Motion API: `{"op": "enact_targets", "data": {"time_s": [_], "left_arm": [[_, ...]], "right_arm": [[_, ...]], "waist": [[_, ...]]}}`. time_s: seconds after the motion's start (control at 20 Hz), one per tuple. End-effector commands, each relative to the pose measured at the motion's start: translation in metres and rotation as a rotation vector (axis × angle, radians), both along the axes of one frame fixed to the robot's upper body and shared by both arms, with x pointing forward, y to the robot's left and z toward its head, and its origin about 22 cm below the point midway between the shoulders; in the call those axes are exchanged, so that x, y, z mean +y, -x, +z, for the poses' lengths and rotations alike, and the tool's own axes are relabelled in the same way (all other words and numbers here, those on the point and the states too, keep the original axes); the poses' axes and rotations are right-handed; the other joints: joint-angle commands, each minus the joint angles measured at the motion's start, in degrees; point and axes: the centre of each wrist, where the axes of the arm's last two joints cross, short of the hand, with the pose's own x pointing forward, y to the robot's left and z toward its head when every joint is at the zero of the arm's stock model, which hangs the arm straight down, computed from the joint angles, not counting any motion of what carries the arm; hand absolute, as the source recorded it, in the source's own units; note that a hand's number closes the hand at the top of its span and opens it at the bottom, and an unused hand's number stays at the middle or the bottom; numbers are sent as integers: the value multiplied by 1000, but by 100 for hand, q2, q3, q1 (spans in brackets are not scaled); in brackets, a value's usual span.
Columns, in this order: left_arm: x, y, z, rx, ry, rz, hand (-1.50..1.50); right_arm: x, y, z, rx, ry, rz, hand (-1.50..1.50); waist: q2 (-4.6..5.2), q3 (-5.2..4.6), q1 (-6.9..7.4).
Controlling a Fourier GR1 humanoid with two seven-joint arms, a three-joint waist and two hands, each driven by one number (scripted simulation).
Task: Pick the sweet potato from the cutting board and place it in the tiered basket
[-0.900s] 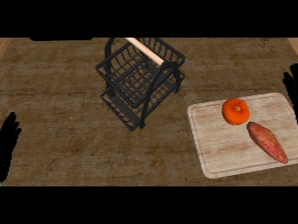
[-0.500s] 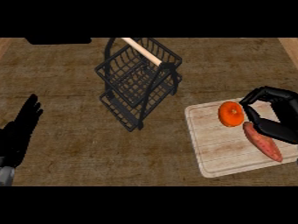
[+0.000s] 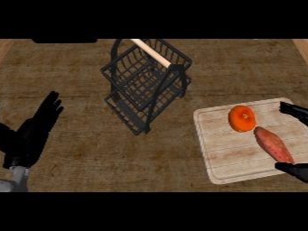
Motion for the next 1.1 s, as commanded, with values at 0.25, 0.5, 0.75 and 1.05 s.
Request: {"op": "enact_targets", "data": {"time_s": [0.25,0.5,0.75,1.05], "left_arm": [[2,-5,12,6,2,-9,0],[2,-6,8,9,13,3,0],[3,-14,16,8,1,-16,0],[-18,0,11,-14,3,-30,0]], "right_arm": [[-32,-1,108,-51,704,86,-150],[-16,10,126,140,989,273,-150],[15,21,121,174,999,275,-150],[35,26,89,190,982,152,-150]], "waist": [[-23,-22,-21],[-9,-22,-21],[3,-7,21],[9,-3,73]]}}
